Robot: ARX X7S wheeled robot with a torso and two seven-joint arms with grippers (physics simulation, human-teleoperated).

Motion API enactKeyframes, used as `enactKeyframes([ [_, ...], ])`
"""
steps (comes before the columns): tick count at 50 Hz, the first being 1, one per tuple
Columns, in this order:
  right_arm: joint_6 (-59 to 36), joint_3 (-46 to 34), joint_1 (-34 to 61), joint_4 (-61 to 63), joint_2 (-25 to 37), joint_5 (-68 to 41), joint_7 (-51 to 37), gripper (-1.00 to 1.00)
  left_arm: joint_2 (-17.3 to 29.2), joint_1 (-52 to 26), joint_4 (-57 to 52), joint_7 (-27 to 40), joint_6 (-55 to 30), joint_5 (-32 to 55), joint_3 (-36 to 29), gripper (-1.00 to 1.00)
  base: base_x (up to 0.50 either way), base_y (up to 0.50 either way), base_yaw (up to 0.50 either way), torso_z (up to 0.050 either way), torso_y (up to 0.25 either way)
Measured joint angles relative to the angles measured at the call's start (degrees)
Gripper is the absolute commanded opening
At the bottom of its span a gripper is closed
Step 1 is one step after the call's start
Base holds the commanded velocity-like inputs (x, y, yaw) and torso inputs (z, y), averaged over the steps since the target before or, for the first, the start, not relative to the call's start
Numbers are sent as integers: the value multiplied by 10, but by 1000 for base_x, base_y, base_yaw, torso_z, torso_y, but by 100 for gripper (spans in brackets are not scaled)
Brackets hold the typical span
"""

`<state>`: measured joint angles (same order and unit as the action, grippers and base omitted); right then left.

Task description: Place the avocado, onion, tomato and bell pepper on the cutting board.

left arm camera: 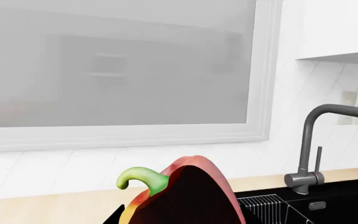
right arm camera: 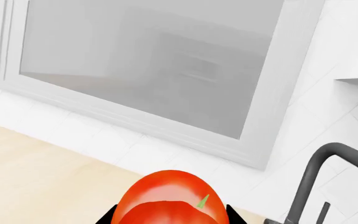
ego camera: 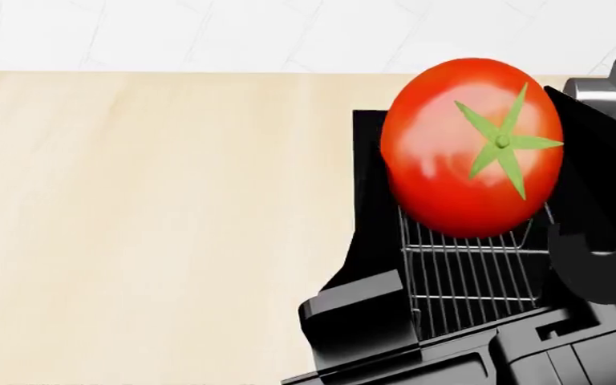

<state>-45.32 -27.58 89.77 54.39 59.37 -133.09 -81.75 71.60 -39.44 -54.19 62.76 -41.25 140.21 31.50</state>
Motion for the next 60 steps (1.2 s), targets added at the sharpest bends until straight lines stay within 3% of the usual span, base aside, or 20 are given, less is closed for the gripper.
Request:
enactKeyframes([
  [60, 10, 3, -10, 13, 22, 5, 8, -100, -9, -5, 1, 3, -17, -11, 5, -100, 0, -497, 0, 0, 0],
])
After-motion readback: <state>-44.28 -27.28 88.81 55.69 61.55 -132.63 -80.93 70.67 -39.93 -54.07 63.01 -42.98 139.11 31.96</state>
